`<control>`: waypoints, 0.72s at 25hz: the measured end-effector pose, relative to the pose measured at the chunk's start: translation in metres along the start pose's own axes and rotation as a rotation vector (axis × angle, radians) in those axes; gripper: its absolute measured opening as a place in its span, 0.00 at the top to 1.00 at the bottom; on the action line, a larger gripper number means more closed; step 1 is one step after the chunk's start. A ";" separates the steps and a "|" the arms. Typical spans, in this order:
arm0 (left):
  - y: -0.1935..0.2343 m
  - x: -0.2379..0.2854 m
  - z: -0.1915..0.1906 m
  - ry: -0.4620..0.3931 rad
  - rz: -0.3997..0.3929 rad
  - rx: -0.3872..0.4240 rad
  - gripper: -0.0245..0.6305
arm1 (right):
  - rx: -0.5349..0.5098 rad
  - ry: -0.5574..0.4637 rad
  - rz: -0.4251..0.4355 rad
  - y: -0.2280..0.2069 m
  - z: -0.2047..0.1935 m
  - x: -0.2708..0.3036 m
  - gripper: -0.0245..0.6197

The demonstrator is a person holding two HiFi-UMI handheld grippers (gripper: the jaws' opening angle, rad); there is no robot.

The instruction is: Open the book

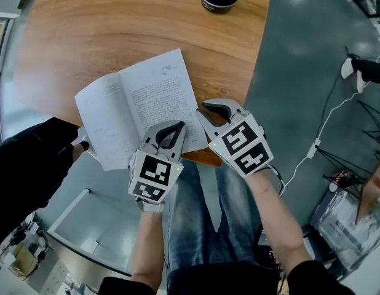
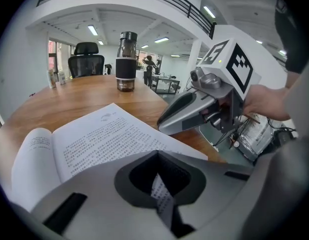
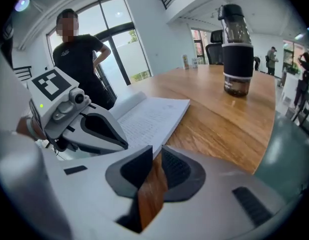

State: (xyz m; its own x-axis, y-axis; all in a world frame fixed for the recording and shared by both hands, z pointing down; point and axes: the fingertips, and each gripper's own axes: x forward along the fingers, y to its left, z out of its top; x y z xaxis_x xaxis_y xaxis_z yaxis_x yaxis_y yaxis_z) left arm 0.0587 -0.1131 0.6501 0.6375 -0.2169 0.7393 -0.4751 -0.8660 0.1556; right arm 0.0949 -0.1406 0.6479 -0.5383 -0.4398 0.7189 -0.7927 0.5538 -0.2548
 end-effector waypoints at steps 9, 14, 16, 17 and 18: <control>-0.003 0.001 -0.004 -0.003 0.004 0.003 0.95 | -0.003 0.027 0.005 0.001 0.000 0.001 0.91; -0.002 0.006 -0.004 -0.008 0.007 0.006 0.95 | -0.119 0.057 -0.039 0.003 0.001 0.001 0.92; -0.004 0.008 -0.004 -0.008 0.005 0.005 0.95 | -0.144 0.071 -0.053 0.002 0.000 0.001 0.91; -0.004 0.008 -0.003 -0.009 0.004 0.004 0.95 | -0.153 0.074 -0.065 0.001 0.000 0.000 0.91; -0.005 0.007 -0.003 -0.010 0.005 0.004 0.95 | -0.161 0.072 -0.084 0.000 0.002 -0.003 0.92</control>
State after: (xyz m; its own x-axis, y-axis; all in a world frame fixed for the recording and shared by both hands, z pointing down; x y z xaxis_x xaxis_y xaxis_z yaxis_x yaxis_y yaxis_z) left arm 0.0638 -0.1093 0.6561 0.6411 -0.2253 0.7336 -0.4754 -0.8670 0.1493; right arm 0.0956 -0.1406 0.6440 -0.4459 -0.4404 0.7793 -0.7746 0.6262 -0.0893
